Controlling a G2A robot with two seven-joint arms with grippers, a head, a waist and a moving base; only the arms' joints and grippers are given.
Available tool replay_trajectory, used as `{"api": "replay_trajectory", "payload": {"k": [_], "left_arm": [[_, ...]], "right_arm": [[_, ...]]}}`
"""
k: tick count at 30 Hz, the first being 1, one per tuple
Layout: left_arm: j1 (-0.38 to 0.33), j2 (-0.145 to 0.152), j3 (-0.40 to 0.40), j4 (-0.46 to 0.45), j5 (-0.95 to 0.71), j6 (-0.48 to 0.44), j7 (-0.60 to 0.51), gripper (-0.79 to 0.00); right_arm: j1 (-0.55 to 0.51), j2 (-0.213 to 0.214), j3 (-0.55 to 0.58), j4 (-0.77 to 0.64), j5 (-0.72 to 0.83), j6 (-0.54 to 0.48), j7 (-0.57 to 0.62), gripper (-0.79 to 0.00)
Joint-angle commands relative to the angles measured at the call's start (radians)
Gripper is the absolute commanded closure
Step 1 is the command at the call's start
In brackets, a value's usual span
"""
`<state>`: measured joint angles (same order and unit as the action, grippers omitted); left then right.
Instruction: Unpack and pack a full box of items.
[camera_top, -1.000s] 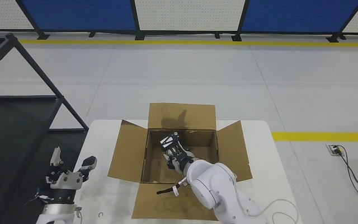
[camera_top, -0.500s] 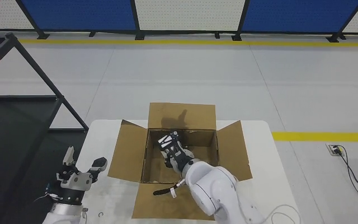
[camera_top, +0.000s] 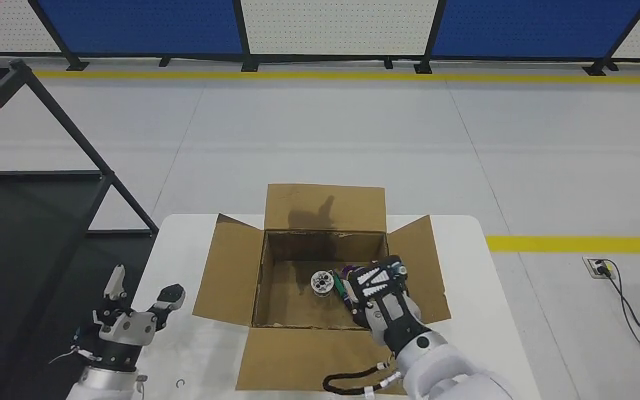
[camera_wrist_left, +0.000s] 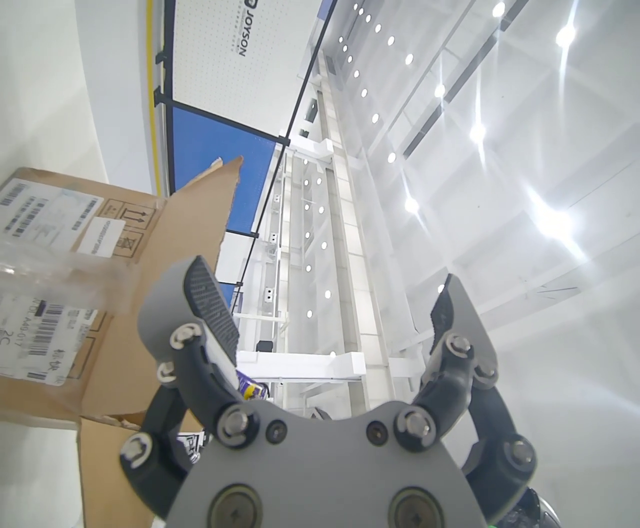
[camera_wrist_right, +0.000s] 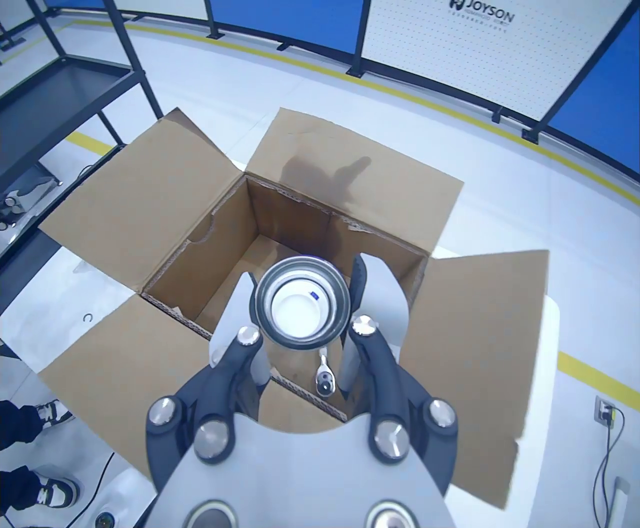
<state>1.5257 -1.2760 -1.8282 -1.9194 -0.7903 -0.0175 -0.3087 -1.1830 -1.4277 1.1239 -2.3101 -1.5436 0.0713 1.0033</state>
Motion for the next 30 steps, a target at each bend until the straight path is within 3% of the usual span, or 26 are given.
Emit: {"api": "replay_trajectory", "payload": {"k": [1,20,30], "left_arm": [[-0.001,0.001,-0.012,0.004,-0.001,0.000,0.008,-0.785],[0.005,0.003,0.014,-0.006,0.036,0.021,-0.022,-0.785],[0.017,0.010,0.007,0.004,0.029,0.034,-0.126,-0.785]], "right_arm": [[-0.048,0.004,0.021,-0.040,-0.019,0.008,-0.004,0.000],[-0.082,0.006,0.032,-0.039,-0.038,-0.003,-0.051,0.000],[-0.157,0.013,0.268,-0.040,0.003,0.079,-0.196,0.000]]}}
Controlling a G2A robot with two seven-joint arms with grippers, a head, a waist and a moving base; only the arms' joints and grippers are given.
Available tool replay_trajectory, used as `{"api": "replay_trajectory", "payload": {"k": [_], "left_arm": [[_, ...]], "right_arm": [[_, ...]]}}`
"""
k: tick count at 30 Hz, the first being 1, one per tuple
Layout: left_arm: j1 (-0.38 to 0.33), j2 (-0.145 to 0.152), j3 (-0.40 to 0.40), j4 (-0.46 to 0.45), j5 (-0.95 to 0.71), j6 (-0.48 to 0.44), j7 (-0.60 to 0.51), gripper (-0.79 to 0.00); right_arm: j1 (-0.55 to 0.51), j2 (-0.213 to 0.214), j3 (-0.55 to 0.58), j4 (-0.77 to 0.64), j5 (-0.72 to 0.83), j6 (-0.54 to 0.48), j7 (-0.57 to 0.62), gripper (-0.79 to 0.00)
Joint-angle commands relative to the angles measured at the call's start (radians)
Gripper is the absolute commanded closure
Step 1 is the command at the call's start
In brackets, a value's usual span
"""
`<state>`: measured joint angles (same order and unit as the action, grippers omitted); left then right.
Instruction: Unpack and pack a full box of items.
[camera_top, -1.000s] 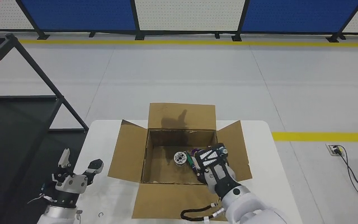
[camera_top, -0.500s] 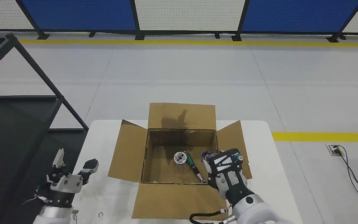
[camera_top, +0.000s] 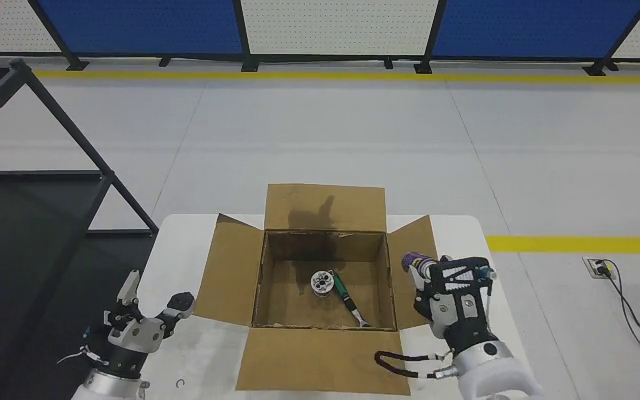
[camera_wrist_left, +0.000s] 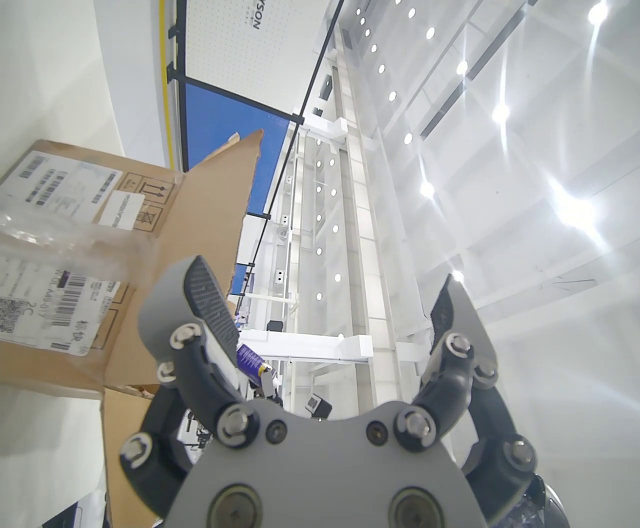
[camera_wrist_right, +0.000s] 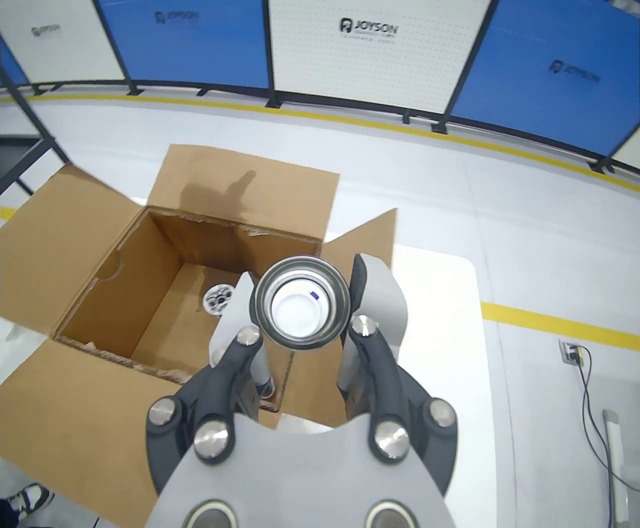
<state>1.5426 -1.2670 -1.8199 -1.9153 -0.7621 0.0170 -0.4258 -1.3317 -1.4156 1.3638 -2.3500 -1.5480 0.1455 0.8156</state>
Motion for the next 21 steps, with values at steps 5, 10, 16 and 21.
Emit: {"api": "replay_trajectory", "payload": {"k": [5,10,16,21], "left_arm": [[0.001,0.004,-0.004,0.000,0.002,0.000,-0.042,-0.785],[-0.007,0.005,0.006,0.002,0.005,0.005,-0.040,-0.785],[-0.006,0.006,0.017,-0.001,0.014,0.001,-0.038,-0.785],[-0.002,0.007,0.017,-0.003,0.014,-0.001,-0.039,-0.785]], "right_arm": [[-0.065,0.007,0.176,0.000,0.073,0.002,-0.050,0.000],[-0.109,0.011,0.301,0.000,0.157,-0.016,-0.059,0.000],[-0.151,0.020,0.390,0.000,0.204,-0.070,0.050,0.000],[-0.151,0.023,0.398,0.000,0.197,-0.076,0.110,0.000]]}}
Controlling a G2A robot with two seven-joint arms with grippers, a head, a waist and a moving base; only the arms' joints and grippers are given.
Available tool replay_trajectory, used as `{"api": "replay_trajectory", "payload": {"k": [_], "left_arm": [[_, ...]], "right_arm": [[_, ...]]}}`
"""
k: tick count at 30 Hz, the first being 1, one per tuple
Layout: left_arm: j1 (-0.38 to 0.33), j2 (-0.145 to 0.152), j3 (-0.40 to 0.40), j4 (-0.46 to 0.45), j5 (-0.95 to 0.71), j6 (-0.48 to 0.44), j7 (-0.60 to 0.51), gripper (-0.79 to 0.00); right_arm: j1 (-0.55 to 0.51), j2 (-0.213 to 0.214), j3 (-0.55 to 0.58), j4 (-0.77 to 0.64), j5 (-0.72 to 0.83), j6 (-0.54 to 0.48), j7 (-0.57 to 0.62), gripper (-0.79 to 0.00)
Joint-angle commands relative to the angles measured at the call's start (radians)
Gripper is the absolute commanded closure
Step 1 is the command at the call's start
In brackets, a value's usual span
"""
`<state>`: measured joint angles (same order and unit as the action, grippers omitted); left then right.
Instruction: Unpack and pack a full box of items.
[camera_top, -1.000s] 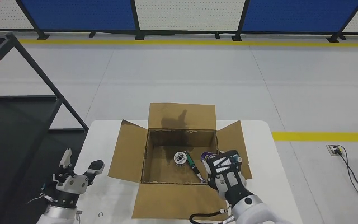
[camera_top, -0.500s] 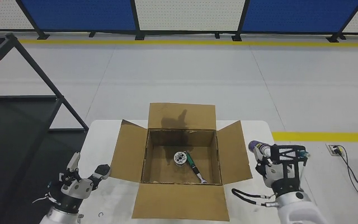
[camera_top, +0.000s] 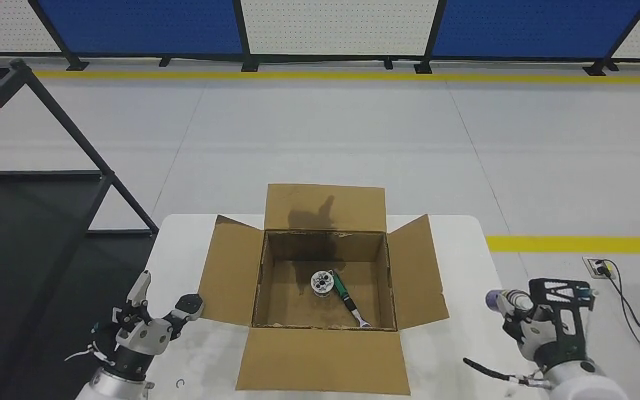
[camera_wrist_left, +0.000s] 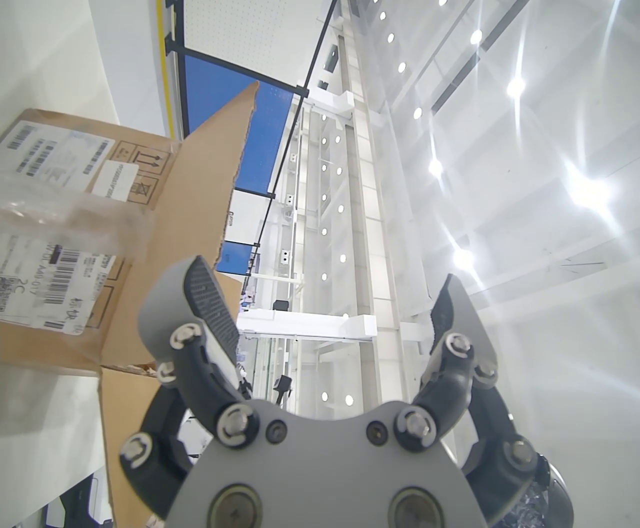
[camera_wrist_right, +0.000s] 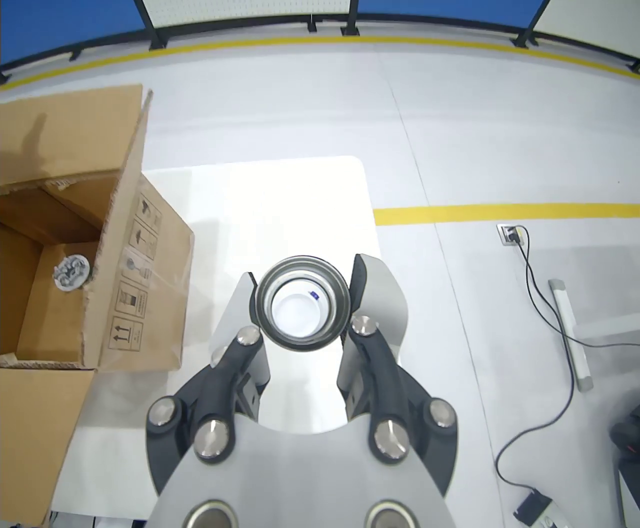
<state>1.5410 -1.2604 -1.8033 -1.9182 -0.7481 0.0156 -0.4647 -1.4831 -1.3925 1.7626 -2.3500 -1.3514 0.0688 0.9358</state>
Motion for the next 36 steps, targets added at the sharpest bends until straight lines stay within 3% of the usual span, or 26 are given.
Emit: {"api": "replay_trajectory", "payload": {"k": [1,7,10,18,36], "left_arm": [[0.000,0.000,0.000,0.000,0.000,0.000,0.000,-0.785],[0.000,0.000,0.000,0.000,0.000,0.000,0.000,-0.785],[0.003,0.000,0.002,0.001,-0.003,0.000,0.003,-0.785],[0.004,0.004,-0.037,0.032,-0.049,0.007,-0.023,-0.785],[-0.016,0.011,-0.056,0.070,-0.115,0.032,-0.054,-0.785]], "right_arm": [[0.000,0.000,0.000,0.000,0.000,0.001,-0.011,0.000],[-0.002,0.000,-0.002,0.004,0.001,-0.001,-0.014,0.000],[0.006,0.002,-0.036,0.067,-0.018,-0.024,-0.025,0.000],[0.097,0.002,-0.111,0.243,-0.081,0.037,-0.005,0.000],[0.243,0.009,-0.113,0.534,-0.104,0.098,0.010,0.000]]}}
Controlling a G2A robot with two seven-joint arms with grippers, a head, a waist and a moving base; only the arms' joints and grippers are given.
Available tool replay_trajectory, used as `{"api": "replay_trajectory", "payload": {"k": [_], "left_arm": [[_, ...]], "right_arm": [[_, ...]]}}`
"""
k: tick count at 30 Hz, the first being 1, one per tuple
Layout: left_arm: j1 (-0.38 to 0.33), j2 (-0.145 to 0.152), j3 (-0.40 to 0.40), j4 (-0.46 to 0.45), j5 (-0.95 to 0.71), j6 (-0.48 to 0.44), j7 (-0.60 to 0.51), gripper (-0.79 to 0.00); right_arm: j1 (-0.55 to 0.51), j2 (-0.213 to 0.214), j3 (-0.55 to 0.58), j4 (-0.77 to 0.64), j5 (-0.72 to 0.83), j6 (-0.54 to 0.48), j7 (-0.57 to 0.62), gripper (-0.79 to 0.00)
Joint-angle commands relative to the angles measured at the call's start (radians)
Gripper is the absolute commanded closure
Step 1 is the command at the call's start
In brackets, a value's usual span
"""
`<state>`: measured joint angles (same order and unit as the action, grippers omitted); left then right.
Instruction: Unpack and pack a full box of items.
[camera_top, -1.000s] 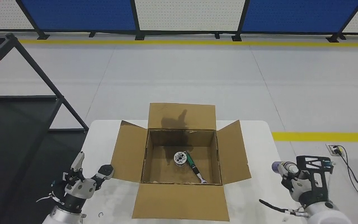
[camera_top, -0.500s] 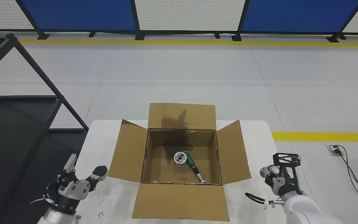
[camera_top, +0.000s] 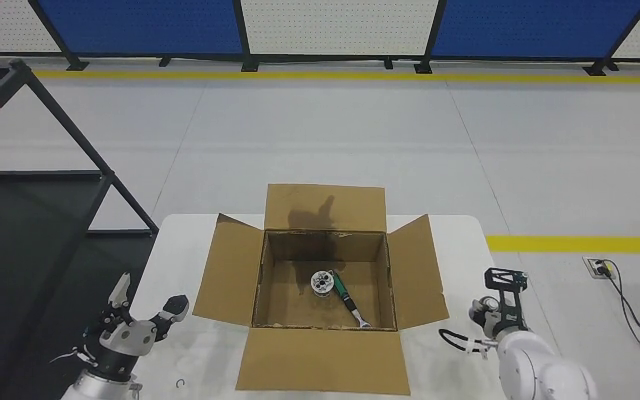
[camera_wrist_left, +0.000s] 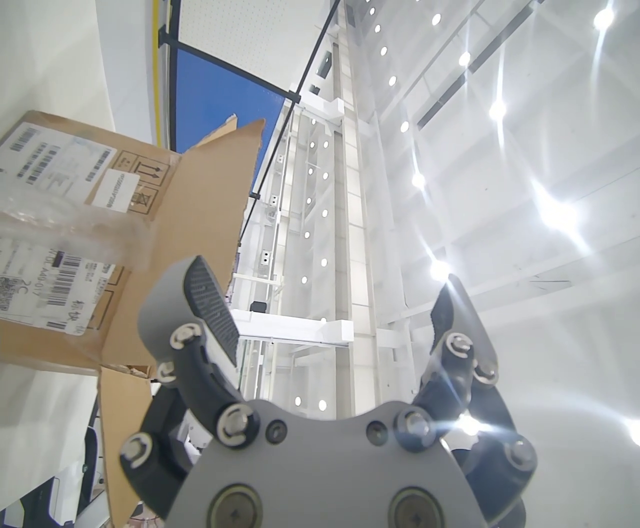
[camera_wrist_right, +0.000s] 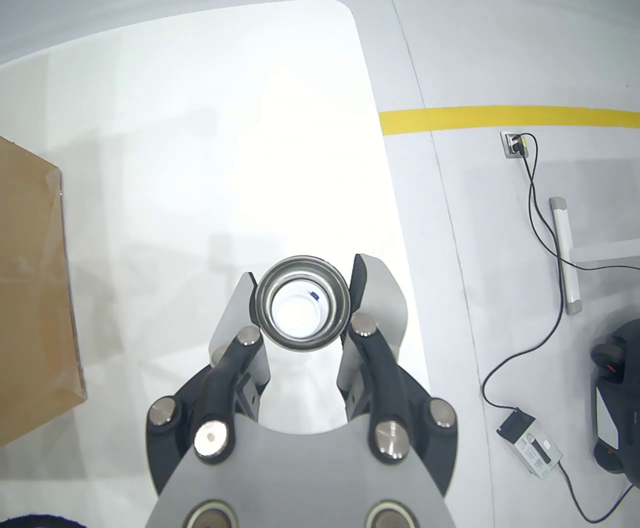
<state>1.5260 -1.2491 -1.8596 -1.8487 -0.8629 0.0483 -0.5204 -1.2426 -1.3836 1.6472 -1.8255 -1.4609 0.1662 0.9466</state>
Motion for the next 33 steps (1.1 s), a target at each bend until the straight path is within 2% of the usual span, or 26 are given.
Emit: {"api": "replay_trajectory", "payload": {"k": [1,25,27,28,29,30,33], "left_arm": [[-0.002,0.000,0.001,0.002,0.000,-0.001,0.004,-0.785],[-0.003,0.001,0.002,0.003,-0.001,0.000,0.007,-0.785],[-0.003,0.001,0.002,0.003,-0.001,0.000,0.007,-0.785],[-0.003,0.001,0.002,0.003,-0.001,0.000,0.007,-0.785],[-0.003,0.001,0.002,0.003,-0.001,0.000,0.007,-0.785],[-0.003,0.001,0.002,0.003,-0.001,0.000,0.007,-0.785],[-0.003,0.001,0.002,0.003,-0.001,0.000,0.007,-0.785]], "right_arm": [[0.006,0.001,0.006,0.017,0.013,0.001,-0.001,0.000],[0.019,0.013,0.036,0.099,0.077,-0.008,-0.023,0.000],[0.020,0.014,0.035,0.104,0.075,-0.008,-0.021,-0.302],[0.022,0.015,0.036,0.105,0.078,-0.008,-0.020,-0.354],[0.023,0.015,0.037,0.107,0.079,-0.007,-0.019,-0.665],[0.023,0.016,0.038,0.108,0.080,-0.006,-0.018,-0.785],[0.022,0.018,0.043,0.103,0.087,-0.005,-0.018,-0.785]]}}
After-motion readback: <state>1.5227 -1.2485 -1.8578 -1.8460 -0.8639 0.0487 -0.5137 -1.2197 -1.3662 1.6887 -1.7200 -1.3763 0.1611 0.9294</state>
